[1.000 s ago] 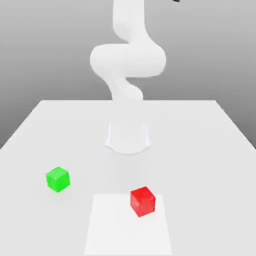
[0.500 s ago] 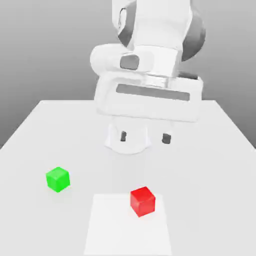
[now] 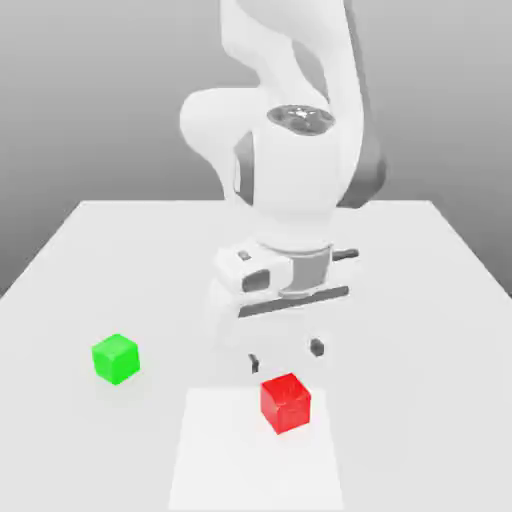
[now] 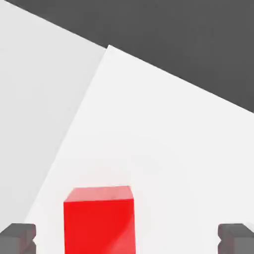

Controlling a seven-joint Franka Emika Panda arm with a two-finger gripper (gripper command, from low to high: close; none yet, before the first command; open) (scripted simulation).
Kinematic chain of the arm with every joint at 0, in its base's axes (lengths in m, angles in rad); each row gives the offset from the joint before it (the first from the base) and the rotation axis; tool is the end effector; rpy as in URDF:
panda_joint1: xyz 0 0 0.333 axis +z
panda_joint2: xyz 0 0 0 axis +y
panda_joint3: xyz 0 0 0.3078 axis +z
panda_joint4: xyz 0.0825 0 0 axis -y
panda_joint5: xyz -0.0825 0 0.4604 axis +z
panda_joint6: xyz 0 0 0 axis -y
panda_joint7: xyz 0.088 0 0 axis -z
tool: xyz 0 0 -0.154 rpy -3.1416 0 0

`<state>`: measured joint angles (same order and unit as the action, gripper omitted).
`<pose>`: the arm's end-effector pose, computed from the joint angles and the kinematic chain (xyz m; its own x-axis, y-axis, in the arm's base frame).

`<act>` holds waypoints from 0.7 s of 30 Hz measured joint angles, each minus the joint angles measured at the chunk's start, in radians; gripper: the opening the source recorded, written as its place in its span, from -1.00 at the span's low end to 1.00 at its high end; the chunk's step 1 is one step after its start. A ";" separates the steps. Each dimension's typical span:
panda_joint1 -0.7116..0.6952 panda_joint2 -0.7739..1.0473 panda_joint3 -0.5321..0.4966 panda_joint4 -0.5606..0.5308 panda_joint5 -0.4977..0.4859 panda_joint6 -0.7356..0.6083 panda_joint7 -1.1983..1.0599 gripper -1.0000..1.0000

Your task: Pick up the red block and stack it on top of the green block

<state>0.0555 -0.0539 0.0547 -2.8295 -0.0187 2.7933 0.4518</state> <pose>0.3959 0.0436 0.0920 0.9477 -0.3184 0.0200 -0.3185 -0.9479 0.0010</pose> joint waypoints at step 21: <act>-0.008 0.180 0.001 0.031 -0.023 0.149 0.015 0.00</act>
<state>0.0471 0.1256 0.0552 -2.7981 -0.0418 2.9426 0.4672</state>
